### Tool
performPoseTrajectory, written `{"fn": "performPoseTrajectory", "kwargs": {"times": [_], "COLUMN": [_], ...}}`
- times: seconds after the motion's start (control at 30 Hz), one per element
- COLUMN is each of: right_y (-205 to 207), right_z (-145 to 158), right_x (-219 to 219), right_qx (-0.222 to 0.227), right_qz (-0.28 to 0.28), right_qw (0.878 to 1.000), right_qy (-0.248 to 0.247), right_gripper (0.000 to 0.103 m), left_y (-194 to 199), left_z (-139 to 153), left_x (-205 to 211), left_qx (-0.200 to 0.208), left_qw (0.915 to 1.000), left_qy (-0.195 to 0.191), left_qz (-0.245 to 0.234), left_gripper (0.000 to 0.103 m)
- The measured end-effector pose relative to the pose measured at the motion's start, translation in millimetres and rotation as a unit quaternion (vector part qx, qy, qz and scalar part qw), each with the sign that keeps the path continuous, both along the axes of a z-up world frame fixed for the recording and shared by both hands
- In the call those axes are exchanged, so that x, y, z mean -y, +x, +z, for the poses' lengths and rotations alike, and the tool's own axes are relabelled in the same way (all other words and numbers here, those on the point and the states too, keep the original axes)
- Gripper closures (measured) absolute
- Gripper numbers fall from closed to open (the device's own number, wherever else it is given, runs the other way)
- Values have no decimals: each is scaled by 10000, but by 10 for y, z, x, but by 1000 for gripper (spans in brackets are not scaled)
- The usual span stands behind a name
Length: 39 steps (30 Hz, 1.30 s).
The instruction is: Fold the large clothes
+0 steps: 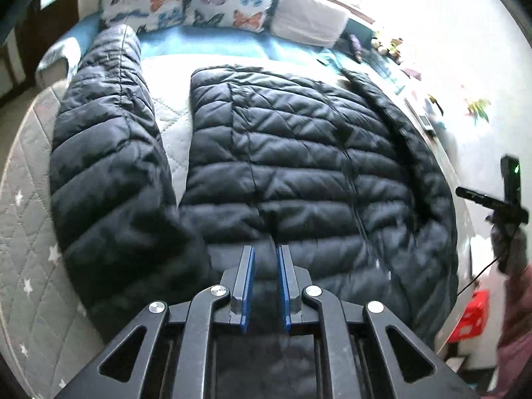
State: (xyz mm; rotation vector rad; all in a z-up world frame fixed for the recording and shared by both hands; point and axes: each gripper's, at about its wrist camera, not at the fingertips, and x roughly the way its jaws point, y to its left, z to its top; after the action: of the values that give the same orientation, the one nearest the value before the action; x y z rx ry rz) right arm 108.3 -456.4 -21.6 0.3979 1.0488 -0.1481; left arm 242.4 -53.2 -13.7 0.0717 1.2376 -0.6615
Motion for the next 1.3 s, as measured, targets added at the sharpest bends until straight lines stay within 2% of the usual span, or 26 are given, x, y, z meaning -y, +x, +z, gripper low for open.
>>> {"fn": "performPoseTrajectory", "kwargs": {"times": [0.17,0.3,0.5,0.63,0.7,0.8,0.9,0.97,1.03,1.1,1.17,1.3], "right_y": [280,480,741,906,970,1023,967,879,761,593,447,396], "right_z": [-318,-528,-593,-604,-591,-519,-424,-311,-165,21,136,130], "right_x": [502,776,872,868,853,814,808,820,840,851,895,933], "right_qx": [164,385,775,1071,1132,1186,1201,1297,1479,1577,1616,1327], "right_qz": [-582,-806,-657,-562,-509,-443,-473,-578,-615,-665,-774,-821], "right_qw": [9963,9880,9796,9694,9665,9685,9731,9745,9732,9763,9765,9824], "right_qy": [605,1262,1736,2134,2248,2144,1910,1736,1651,1325,1196,1027], "right_gripper": [34,34,34,34,34,39,60,78,84,85,86,84], "left_y": [483,939,1428,1698,1791,1889,1956,1964,1948,1924,1911,1906], "left_z": [-76,-209,-422,-512,-521,-534,-549,-534,-498,-484,-505,-586], "left_x": [295,401,356,346,364,442,476,459,424,387,341,284], "left_qx": [3,-248,-498,-653,-641,-614,-556,-502,-394,-343,-382,-545], "left_qw": [10000,9988,9933,9881,9872,9884,9887,9875,9871,9867,9859,9818], "left_qy": [15,-196,-569,-784,-791,-670,-519,-539,-588,-610,-610,-787], "left_qz": [79,378,879,1153,1228,1220,1290,1394,1437,1466,1510,1640], "left_gripper": [87,87,87,87,87,87,87,87,87,87,87,87]}}
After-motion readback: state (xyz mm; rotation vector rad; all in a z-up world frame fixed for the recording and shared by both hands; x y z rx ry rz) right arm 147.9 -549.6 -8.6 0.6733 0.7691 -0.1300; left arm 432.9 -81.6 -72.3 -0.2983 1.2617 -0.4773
